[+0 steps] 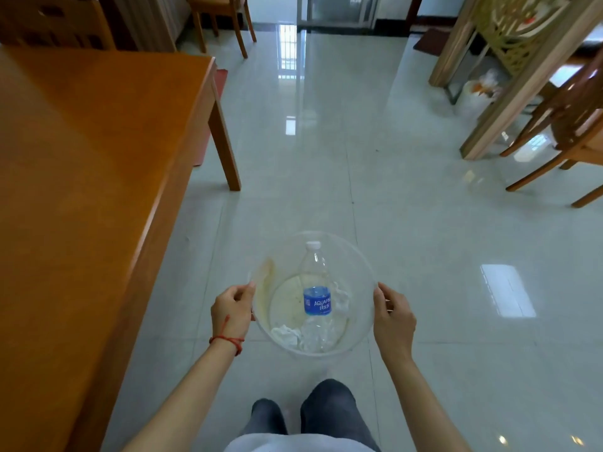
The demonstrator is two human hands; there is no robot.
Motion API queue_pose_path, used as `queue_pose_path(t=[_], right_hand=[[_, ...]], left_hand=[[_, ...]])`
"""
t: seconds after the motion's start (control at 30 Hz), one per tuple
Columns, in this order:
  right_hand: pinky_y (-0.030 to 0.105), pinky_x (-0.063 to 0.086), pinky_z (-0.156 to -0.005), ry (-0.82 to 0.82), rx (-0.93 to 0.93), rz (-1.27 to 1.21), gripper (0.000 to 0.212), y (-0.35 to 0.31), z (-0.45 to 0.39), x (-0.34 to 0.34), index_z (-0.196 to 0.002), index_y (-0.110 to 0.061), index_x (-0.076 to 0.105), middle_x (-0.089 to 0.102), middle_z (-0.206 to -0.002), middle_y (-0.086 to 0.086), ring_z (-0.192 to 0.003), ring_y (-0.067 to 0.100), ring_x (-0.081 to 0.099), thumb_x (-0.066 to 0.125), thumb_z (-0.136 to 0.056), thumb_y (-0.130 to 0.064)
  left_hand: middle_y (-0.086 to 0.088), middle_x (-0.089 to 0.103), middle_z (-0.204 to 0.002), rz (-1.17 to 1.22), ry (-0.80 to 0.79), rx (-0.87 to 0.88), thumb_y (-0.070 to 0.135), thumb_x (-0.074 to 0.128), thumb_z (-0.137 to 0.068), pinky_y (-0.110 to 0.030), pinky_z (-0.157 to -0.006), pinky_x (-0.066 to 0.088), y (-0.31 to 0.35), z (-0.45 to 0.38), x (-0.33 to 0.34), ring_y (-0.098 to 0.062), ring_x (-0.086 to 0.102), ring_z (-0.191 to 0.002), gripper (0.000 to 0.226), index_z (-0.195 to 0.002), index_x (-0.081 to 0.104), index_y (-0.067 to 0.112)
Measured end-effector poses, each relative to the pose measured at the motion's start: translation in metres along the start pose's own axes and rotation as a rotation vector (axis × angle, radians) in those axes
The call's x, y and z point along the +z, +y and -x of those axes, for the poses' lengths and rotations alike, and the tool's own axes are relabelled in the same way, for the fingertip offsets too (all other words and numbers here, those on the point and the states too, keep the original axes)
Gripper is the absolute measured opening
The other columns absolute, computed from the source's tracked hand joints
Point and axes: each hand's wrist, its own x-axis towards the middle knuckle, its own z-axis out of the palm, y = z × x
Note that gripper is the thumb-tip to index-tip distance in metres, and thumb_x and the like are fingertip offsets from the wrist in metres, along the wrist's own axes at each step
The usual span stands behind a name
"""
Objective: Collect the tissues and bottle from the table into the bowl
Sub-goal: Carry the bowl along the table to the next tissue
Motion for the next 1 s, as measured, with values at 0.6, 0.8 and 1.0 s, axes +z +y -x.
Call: queue_pose_path(t=[0.6, 0.8, 1.0], right_hand=[[0.012, 0.040, -0.068, -0.095, -0.020, -0.056, 0.022, -0.103, -0.329, 0.044, -0.106, -0.015, 0.065, 0.060, -0.100, 0.001, -0.081, 0.000, 0.056, 0.051, -0.091, -0.025], [0.011, 0.040, -0.068, -0.087, -0.019, -0.088, 0.023, -0.144, -0.421, 0.098, -0.107, -0.014, 0.065, 0.061, -0.100, 0.000, -0.082, -0.001, 0.056, 0.052, -0.090, -0.024], [0.013, 0.043, -0.070, -0.065, -0.034, -0.122, 0.025, -0.197, -0.509, 0.166, -0.108, -0.012, 0.065, 0.064, -0.104, 0.003, -0.084, 0.003, 0.058, 0.053, -0.090, -0.024]], left_hand=[[-0.003, 0.060, -0.066, 0.068, 0.073, 0.002, 0.025, 0.053, -0.088, -0.023, -0.053, 0.045, 0.180, -0.212, 0.167, -0.019, 0.057, -0.060, 0.024, -0.071, 0.060, 0.009], [-0.002, 0.059, -0.064, 0.066, 0.101, 0.027, 0.026, 0.053, -0.088, -0.020, -0.050, 0.043, 0.225, -0.311, 0.191, -0.018, 0.056, -0.060, 0.026, -0.073, 0.061, 0.006], [-0.007, 0.062, -0.067, 0.063, 0.103, 0.046, 0.028, 0.052, -0.088, -0.023, -0.055, 0.047, 0.276, -0.424, 0.198, -0.023, 0.059, -0.063, 0.027, -0.071, 0.062, 0.009]])
